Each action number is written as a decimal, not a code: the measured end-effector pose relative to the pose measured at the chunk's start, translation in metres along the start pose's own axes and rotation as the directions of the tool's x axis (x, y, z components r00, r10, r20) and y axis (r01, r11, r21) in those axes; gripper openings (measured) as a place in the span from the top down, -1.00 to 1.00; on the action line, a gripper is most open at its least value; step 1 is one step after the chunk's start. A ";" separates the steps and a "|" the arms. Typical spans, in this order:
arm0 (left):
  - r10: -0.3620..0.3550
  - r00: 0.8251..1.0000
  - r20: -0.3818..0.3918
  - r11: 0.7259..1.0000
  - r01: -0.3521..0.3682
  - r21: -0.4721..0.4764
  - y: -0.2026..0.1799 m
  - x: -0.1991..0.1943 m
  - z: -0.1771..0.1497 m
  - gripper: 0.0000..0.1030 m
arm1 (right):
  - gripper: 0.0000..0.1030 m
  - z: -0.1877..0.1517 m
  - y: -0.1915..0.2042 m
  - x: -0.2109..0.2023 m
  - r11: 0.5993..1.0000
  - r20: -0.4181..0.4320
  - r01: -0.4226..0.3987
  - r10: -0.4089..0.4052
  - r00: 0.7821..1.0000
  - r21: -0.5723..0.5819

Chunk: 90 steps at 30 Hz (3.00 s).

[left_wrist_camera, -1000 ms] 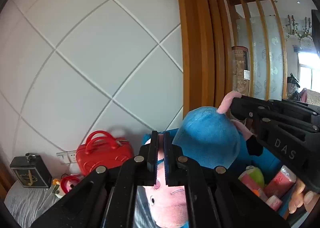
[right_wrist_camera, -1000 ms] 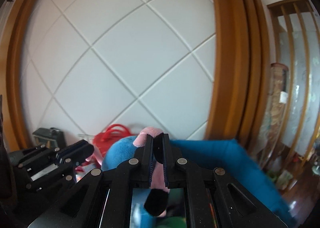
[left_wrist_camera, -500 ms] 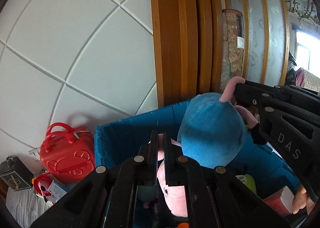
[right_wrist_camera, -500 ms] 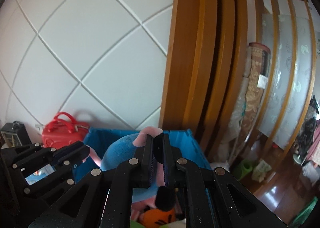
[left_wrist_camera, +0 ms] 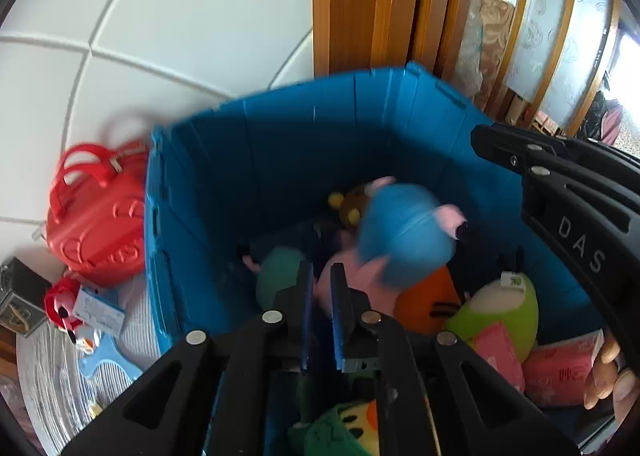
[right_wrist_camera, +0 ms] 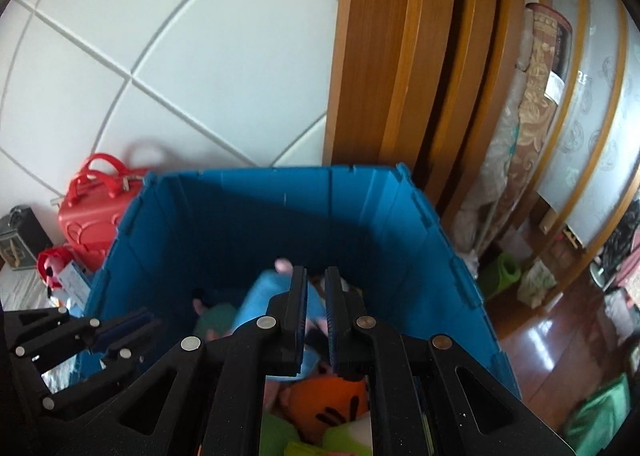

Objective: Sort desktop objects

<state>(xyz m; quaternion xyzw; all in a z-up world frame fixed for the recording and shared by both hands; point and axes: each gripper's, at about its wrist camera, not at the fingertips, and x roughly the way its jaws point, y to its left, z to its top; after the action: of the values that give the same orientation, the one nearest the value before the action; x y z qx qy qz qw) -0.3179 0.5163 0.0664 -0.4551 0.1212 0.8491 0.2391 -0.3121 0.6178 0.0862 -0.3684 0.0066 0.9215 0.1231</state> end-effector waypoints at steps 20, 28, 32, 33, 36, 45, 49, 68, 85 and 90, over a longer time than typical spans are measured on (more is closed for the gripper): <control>-0.023 0.979 0.203 0.999 0.016 0.036 0.043 -0.106 -0.062 -0.50 | -0.99 -0.025 0.028 -0.089 0.990 0.022 0.135 -0.135 0.991 -0.039; 0.020 0.913 0.408 1.000 -0.020 -0.003 0.117 -0.183 -0.135 -0.58 | -0.99 -0.040 0.092 -0.174 0.998 0.147 0.057 -0.053 0.988 -0.023; -0.013 0.875 0.484 1.000 0.012 0.006 0.165 -0.202 -0.176 -0.58 | -1.00 -0.051 0.142 -0.211 0.999 0.214 -0.033 0.039 0.976 -0.028; -0.002 0.872 0.490 1.000 0.004 -0.004 0.178 -0.204 -0.185 -0.58 | -1.00 -0.053 0.157 -0.216 0.998 0.228 -0.058 0.065 0.972 -0.036; 0.078 0.874 0.480 0.996 -0.054 -0.064 0.222 -0.203 -0.208 -0.58 | -1.00 -0.056 0.202 -0.221 0.992 0.237 -0.109 0.122 0.964 -0.067; 0.319 0.890 0.325 0.935 -0.239 -0.263 0.381 -0.174 -0.259 -0.59 | -1.00 -0.053 0.330 -0.157 0.966 0.105 -0.225 0.239 0.965 -0.130; 0.390 0.891 0.233 0.892 -0.302 -0.337 0.448 -0.148 -0.273 -0.59 | -1.00 -0.053 0.381 -0.107 0.951 0.019 -0.270 0.276 0.961 -0.149; 0.363 0.931 -0.024 0.829 -0.335 -0.448 0.647 0.108 -0.242 -0.58 | -1.00 -0.030 0.589 0.197 0.885 -0.246 -0.419 0.368 0.896 -0.202; 0.257 0.938 -0.233 0.845 -0.335 -0.418 0.669 0.238 -0.227 -0.59 | -0.99 -0.074 0.586 0.304 0.868 -0.422 -0.497 0.450 0.787 -0.002; 0.290 0.930 -0.225 0.844 -0.360 -0.398 0.647 0.193 -0.278 -0.58 | -0.75 -0.125 0.586 0.274 0.853 -0.475 -0.496 0.374 0.797 -0.161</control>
<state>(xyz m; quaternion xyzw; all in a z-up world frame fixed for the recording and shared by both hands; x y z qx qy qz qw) -0.5444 -0.0986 -0.2562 -0.5345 0.0234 0.8444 -0.0259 -0.5549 0.0975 -0.2377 -0.5626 -0.0105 0.8127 -0.1514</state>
